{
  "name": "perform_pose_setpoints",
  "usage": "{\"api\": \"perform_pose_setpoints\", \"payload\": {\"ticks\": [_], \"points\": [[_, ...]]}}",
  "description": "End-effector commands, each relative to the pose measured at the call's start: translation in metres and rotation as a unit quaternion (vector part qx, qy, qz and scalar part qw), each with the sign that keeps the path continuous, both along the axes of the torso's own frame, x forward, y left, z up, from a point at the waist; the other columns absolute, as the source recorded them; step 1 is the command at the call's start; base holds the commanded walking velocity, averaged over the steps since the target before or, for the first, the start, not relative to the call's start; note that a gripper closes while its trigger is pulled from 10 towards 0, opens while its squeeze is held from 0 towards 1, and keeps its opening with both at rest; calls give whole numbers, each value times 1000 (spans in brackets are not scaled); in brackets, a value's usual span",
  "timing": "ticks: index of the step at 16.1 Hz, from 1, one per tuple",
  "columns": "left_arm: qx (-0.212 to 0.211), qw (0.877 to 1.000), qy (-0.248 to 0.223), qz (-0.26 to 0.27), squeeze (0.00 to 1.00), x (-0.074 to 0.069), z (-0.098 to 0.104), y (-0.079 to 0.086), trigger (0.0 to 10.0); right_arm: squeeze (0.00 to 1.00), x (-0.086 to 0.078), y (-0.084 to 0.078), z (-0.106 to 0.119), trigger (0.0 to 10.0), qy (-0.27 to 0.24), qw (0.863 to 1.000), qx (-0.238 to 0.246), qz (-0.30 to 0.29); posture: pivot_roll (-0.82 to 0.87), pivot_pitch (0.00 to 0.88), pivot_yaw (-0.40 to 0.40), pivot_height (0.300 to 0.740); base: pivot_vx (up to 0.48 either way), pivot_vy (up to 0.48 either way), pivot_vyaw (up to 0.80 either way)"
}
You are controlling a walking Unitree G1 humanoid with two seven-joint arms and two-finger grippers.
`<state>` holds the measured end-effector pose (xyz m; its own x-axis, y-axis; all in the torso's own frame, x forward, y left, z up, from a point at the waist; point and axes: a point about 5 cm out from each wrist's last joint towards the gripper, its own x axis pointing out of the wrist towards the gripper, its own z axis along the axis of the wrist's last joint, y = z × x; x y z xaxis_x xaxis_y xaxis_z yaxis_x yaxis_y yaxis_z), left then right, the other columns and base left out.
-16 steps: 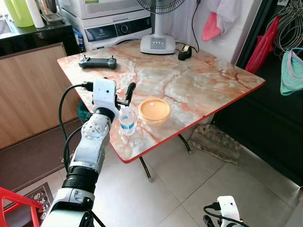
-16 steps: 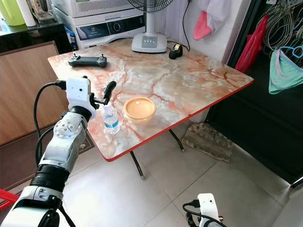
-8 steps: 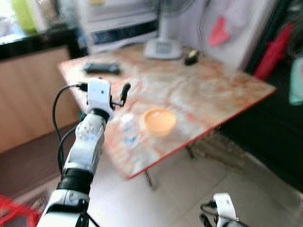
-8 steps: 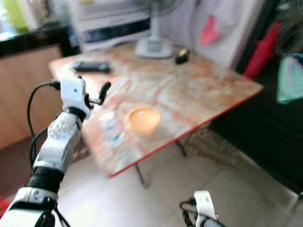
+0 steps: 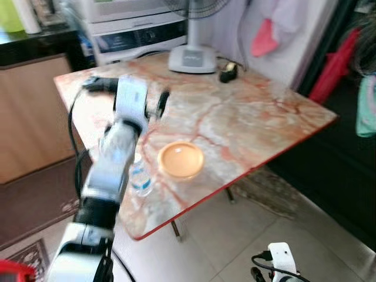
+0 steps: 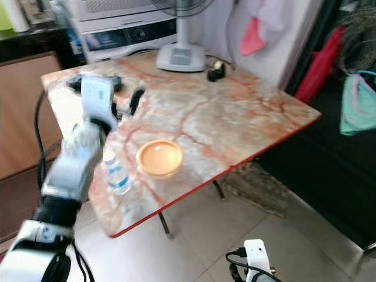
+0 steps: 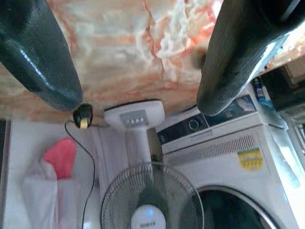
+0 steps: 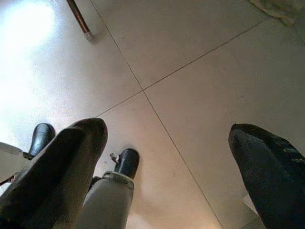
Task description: Restocking fridge
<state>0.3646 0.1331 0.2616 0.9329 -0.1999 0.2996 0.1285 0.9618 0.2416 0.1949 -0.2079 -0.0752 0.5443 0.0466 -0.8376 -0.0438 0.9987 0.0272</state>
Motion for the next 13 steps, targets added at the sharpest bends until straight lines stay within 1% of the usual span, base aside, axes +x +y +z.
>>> {"api": "perform_pose_setpoints", "payload": {"ticks": [1,2,3,4,5,6,7,8,9,10,11,13], "points": [[5,999,37,-20,0,-1,6,-7,10000,0,-4,-2,-2,10000,7,1000,-1,-1,99,0,-48,740,0,0,0],[-5,998,57,-26,0,-2,8,-9,10000,0,-4,-2,-2,10000,7,1000,-1,-2,99,0,-48,740,0,0,0],[-4,996,86,-32,0,-3,11,-10,10000,0,-4,-1,-2,10000,7,1000,0,-2,100,0,-44,740,0,0,0],[11,994,107,-35,0,-4,15,-10,10000,0,-4,-1,-2,10000,7,1000,0,-2,106,0,-41,740,0,0,0],[16,991,132,-13,0,-5,21,-3,10000,0,-4,-1,-2,10000,8,1000,0,-2,111,0,-37,740,0,0,0],[11,990,142,7,0,-4,22,2,10000,0,-4,0,-2,10000,8,1000,0,-2,111,0,-37,740,0,0,0],[5,984,178,19,0,-4,25,10,10000,0,-5,0,-2,10000,9,1000,1,-3,127,0,-34,740,0,0,0],[22,980,199,-2,0,-6,24,10,10000,0,-5,0,-2,10000,10,1000,1,-2,132,0,-32,740,0,0,0],[35,973,225,-28,0,-10,21,6,10000,0,-5,0,-2,10000,10,1000,1,-1,132,0,-32,740,0,0,0],[38,967,246,-50,0,-14,17,2,10000,0,-4,0,-2,10000,10,1000,1,3,136,0,-30,740,0,0,0],[43,963,262,-46,0,-15,14,3,10000,0,-4,0,-2,10000,10,1000,1,2,137,0,-29,740,0,0,0],[36,954,296,-38,0,-17,8,7,10000,0,-4,0,-2,10000,9,1000,1,1,137,0,-29,740,0,0,0]]}}
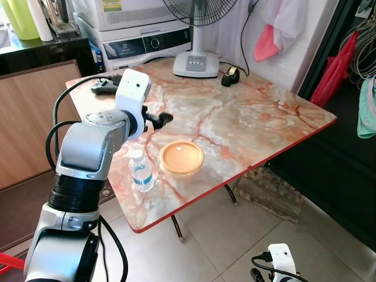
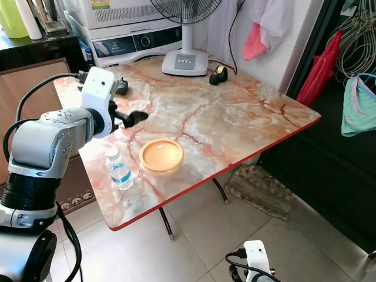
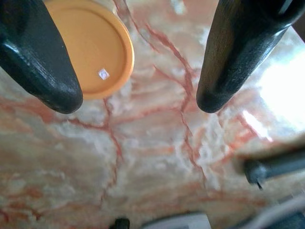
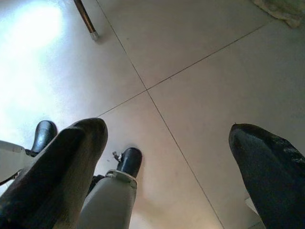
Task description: Restocking fridge
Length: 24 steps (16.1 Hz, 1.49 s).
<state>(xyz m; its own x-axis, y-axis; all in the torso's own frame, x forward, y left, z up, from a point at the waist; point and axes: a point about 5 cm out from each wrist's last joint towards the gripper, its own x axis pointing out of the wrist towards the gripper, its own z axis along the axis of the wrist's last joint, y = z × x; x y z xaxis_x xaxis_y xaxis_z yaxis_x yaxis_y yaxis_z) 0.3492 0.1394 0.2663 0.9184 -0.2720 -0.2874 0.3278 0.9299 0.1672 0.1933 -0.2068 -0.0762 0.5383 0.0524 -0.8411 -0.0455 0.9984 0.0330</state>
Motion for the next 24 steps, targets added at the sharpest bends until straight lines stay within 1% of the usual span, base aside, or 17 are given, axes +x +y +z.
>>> {"api": "perform_pose_setpoints", "payload": {"ticks": [1,3,4,6,7,8,10,12,15,18,20,22,23,24], "points": [[6,1000,12,-2,0,-3,1,2,10000,0,-2,-1,-1,10000,6,1000,-2,0,137,0,-29,740,0,0,0],[44,998,38,4,0,-4,-9,8,10000,0,-2,-1,-1,10000,6,1000,-2,-1,137,0,-28,740,0,0,0],[51,997,54,5,0,-5,-12,10,10000,0,-2,-1,-1,10000,7,1000,-2,0,137,0,-28,740,0,0,0],[35,997,74,-5,0,-7,-16,9,10000,0,-3,-1,-1,10000,7,1000,-1,1,142,0,-25,740,0,0,0],[44,995,88,-10,0,-9,-23,11,10000,0,-3,-1,-1,10000,8,1000,-1,1,146,0,-25,740,0,0,0],[44,994,100,-17,0,-11,-27,12,10000,0,-3,-1,-1,10000,8,1000,-1,1,146,0,-26,740,0,0,0],[45,991,116,-45,0,-17,-33,10,10000,0,-3,-1,-1,10000,8,1000,-2,1,148,0,-27,740,0,0,0],[68,988,129,-48,0,-21,-39,13,10000,0,-3,-1,-1,10000,8,1000,-2,2,148,0,-27,740,0,0,0],[79,987,132,-40,0,-22,-40,16,10000,0,-3,-1,-1,10000,7,1000,-1,2,155,0,-24,740,0,0,0],[91,986,138,-30,0,-24,-42,23,10000,0,-2,-1,-1,10000,7,1000,-1,1,155,0,-25,740,0,0,0],[90,986,142,-22,0,-24,-45,26,10000,0,-2,-1,-1,10000,7,1000,-1,1,155,0,-25,740,0,0,0],[76,988,135,-9,0,-23,-42,30,10000,0,-2,-1,-1,10000,6,1000,-1,0,152,0,-29,740,0,0,0],[79,987,136,-12,0,-25,-44,31,10000,0,-2,-2,-1,10000,6,1000,-3,3,152,0,-29,740,0,0,0],[73,988,138,-14,0,-26,-45,30,10000,0,-2,-2,-1,10000,6,1000,-3,3,151,0,-32,740,0,0,0]]}}
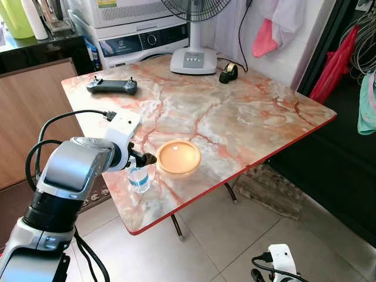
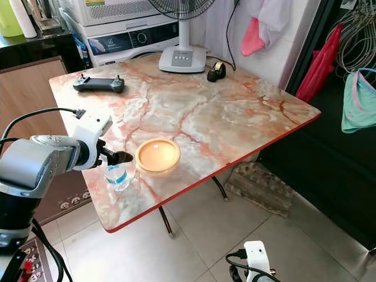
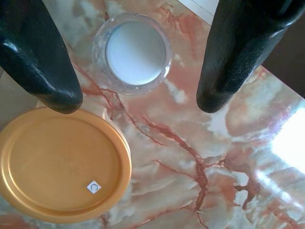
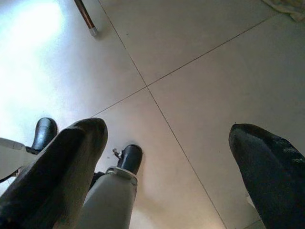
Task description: Restocking fridge
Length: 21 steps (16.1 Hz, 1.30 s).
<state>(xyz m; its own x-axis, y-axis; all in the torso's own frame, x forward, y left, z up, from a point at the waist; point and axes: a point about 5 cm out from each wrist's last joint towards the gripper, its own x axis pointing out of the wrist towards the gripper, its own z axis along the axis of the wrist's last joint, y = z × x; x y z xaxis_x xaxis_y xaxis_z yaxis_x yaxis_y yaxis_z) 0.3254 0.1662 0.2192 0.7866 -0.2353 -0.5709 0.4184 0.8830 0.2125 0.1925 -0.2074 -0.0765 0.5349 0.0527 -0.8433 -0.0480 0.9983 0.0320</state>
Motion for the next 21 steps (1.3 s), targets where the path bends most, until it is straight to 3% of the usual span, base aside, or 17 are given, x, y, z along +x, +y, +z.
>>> {"api": "perform_pose_setpoints", "payload": {"ticks": [1,7,8,13,21], "points": [[-8,1000,-5,9,0,-2,3,3,10000,0,-1,-1,0,10000,4,1000,-2,1,150,0,-34,740,0,0,0],[-14,1000,-3,22,0,-2,6,8,10000,0,-1,-1,0,10000,4,1000,-2,5,150,0,-38,740,0,0,0],[-37,999,-2,22,0,-2,7,7,10000,0,-1,-1,0,10000,4,1000,-3,6,145,0,-41,740,0,0,0],[-68,997,1,37,0,-2,6,6,10000,0,0,-2,0,10000,3,1000,-5,9,139,0,-45,740,0,0,0],[-62,996,12,65,0,-7,6,15,10000,0,0,-1,0,10000,4,1000,-7,6,158,0,-47,740,0,0,0]]}}
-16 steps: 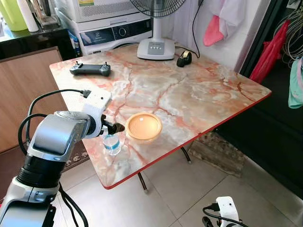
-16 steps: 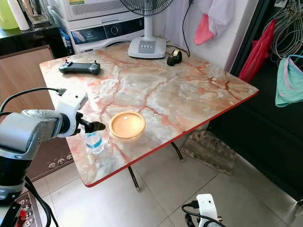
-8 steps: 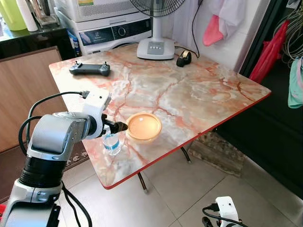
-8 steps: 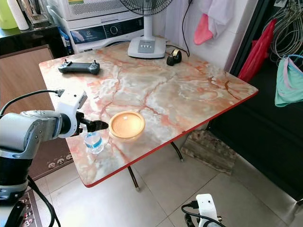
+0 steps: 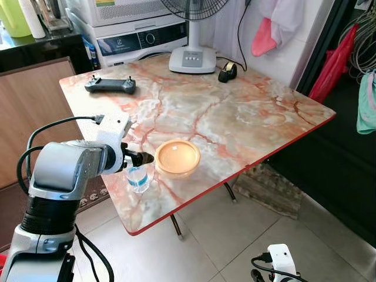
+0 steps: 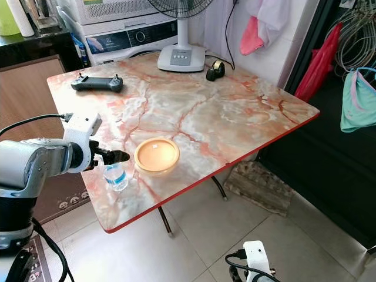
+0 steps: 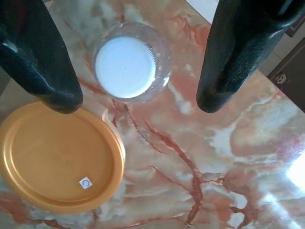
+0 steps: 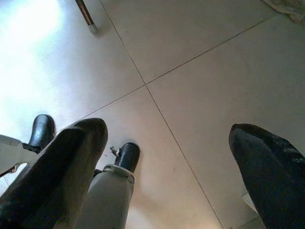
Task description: Restocking fridge
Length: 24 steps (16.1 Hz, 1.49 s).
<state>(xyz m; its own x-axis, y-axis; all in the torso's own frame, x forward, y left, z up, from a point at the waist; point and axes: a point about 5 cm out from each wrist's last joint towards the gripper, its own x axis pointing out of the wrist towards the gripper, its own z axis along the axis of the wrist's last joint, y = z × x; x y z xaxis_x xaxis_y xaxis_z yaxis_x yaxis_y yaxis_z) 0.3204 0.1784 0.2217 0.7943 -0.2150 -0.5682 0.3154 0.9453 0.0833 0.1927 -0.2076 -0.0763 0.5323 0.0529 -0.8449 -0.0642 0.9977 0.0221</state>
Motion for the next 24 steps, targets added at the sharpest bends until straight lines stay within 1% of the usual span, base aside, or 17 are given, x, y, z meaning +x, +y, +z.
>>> {"api": "perform_pose_setpoints", "payload": {"ticks": [1,6,7,8,9,11,24], "points": [[3,1000,-2,3,0,-3,2,2,10000,0,0,-1,0,10000,4,1000,-2,-3,154,0,-46,740,0,0,0],[0,1000,7,9,0,-5,-3,4,10000,0,-1,-2,0,10000,3,1000,-2,-4,154,0,-48,740,0,0,0],[1,1000,7,9,0,-5,-3,4,5373,0,-1,-2,0,10000,3,1000,-2,-5,154,0,-48,740,0,0,0],[2,1000,7,8,0,-5,-3,4,2588,0,-1,-2,0,10000,3,1000,-2,-5,154,0,-48,740,0,0,0],[0,1000,7,6,0,-5,-4,3,549,0,-1,-2,0,10000,3,1000,-2,-5,150,0,-52,740,0,0,0],[1,1000,8,2,0,-5,-6,1,0,0,-1,-2,0,10000,3,1000,-3,-6,150,0,-52,740,0,0,0],[8,1000,-7,-12,0,-3,-8,-5,0,0,-1,-1,0,10000,3,1000,-4,-3,144,0,-51,740,0,0,0]]}}
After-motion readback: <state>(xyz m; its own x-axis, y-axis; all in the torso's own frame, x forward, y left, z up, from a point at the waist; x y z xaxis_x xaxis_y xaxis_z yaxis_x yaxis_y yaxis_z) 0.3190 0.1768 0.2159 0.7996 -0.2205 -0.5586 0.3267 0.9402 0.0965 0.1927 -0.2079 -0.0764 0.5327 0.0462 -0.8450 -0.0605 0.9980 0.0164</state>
